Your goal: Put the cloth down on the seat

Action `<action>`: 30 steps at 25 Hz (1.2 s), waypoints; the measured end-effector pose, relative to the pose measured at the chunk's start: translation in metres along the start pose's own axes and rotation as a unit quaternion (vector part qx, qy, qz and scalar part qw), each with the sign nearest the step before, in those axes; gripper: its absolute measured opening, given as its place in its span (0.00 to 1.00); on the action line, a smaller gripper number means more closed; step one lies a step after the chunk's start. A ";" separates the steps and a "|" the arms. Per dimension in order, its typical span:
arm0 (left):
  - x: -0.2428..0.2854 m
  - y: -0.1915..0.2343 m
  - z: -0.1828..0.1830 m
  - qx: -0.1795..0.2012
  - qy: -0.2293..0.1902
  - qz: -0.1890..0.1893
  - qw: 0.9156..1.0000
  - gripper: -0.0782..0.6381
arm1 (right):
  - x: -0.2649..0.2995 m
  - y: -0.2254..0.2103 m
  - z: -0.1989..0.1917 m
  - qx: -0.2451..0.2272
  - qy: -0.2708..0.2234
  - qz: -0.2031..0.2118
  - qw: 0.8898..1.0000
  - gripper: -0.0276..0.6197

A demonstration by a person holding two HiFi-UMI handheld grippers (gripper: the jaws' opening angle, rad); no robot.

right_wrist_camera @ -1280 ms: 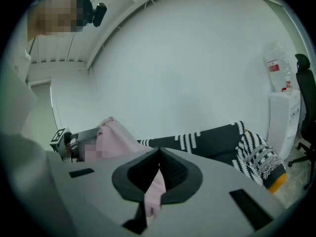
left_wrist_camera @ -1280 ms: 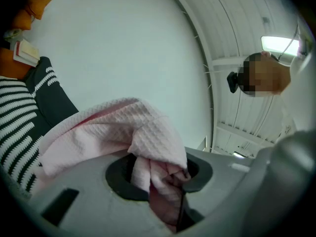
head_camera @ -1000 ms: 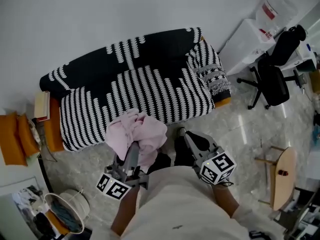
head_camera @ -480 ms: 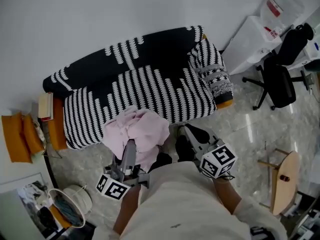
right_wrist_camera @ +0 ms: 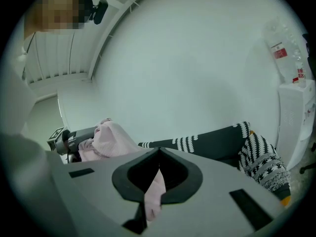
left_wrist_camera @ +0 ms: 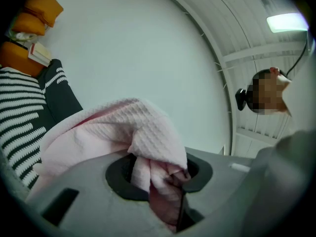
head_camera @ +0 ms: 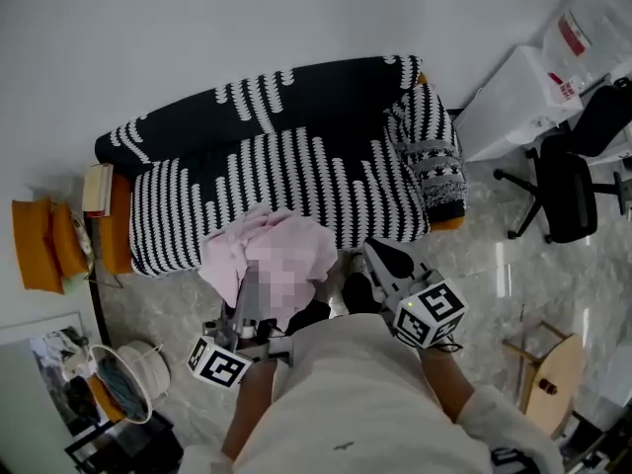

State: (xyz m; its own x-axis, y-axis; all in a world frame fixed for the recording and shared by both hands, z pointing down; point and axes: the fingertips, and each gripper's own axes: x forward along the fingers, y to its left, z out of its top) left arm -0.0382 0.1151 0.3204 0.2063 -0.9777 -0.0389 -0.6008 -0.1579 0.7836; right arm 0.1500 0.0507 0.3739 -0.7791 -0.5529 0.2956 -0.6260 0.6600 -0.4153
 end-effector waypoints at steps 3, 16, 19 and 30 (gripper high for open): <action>0.015 -0.004 -0.010 -0.011 -0.013 0.012 1.000 0.28 | -0.002 -0.017 0.000 0.007 0.009 0.011 1.000 0.05; 0.046 -0.015 -0.041 -0.018 -0.011 0.037 0.999 0.28 | -0.007 -0.057 -0.007 0.029 0.032 0.029 0.999 0.05; 0.047 -0.012 -0.042 -0.018 -0.007 0.039 0.999 0.28 | -0.001 -0.059 -0.011 0.029 0.039 0.033 0.998 0.05; 0.047 0.017 -0.026 -0.026 0.011 0.051 0.998 0.28 | 0.021 -0.044 0.003 0.021 0.025 0.026 0.999 0.05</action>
State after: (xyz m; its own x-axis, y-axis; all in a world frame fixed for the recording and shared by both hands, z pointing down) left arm -0.0186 0.0699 0.3480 0.1634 -0.9850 0.0551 -0.5794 -0.0506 0.8135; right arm 0.1612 0.0081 0.3963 -0.8120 -0.4918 0.3142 -0.5832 0.6647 -0.4669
